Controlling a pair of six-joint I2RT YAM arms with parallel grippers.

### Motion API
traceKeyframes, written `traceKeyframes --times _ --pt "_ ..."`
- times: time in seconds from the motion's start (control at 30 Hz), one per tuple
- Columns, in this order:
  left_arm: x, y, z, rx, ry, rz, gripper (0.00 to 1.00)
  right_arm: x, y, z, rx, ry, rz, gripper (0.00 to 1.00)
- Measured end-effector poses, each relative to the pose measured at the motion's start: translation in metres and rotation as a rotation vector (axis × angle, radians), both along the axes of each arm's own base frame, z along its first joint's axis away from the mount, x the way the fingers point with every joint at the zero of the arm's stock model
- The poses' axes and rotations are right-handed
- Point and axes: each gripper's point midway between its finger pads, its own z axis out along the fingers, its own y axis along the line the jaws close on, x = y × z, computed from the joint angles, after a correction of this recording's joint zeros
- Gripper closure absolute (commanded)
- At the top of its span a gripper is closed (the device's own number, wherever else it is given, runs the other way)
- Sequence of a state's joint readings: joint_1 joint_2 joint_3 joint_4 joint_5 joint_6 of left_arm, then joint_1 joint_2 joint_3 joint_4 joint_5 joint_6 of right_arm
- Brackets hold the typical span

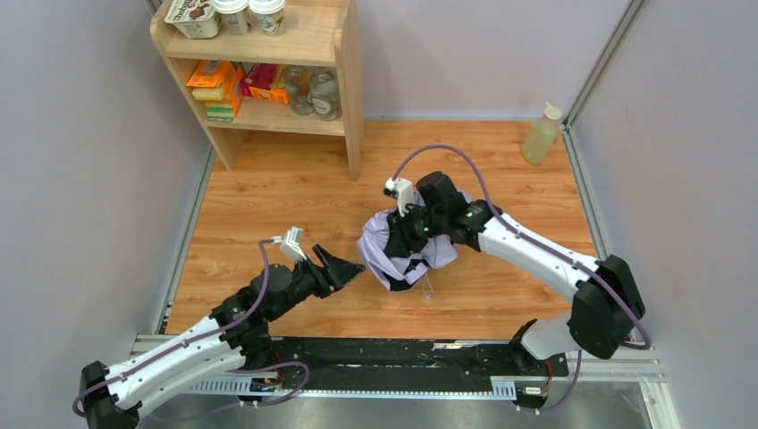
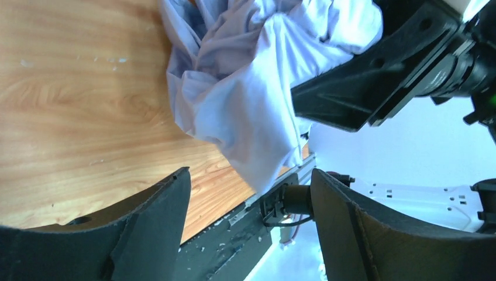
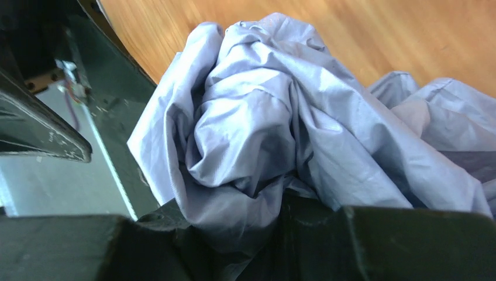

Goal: Put away the umbrella

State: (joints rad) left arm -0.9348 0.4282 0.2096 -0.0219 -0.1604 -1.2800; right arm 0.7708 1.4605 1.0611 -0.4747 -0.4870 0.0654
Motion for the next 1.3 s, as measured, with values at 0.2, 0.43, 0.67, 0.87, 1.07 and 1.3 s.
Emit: traceKeyframes --times 0.2,0.43,0.67,0.87,1.07,1.3 --pt "0.009 -0.008 0.078 0.126 -0.194 -0.063 0.07 -0.009 -0.003 0.058 0.149 -0.033 0.005 1.00" --pt "0.019 -0.028 0.129 0.178 -0.315 -0.131 0.07 -0.044 -0.012 0.062 0.210 -0.007 0.093 1.00" --pt "0.022 -0.047 0.102 0.243 -0.281 -0.207 0.09 -0.063 -0.016 0.081 0.286 -0.032 0.155 1.00" --pt "0.023 -0.066 0.107 0.205 -0.320 -0.271 0.35 -0.070 -0.014 0.084 0.298 -0.039 0.186 1.00" --pt "0.017 -0.085 0.123 0.133 -0.402 -0.369 1.00 -0.076 -0.012 0.082 0.288 -0.047 0.207 0.74" --pt "0.014 -0.074 0.128 0.120 -0.552 -0.365 1.00 -0.073 -0.025 0.097 0.256 -0.113 0.088 0.00"
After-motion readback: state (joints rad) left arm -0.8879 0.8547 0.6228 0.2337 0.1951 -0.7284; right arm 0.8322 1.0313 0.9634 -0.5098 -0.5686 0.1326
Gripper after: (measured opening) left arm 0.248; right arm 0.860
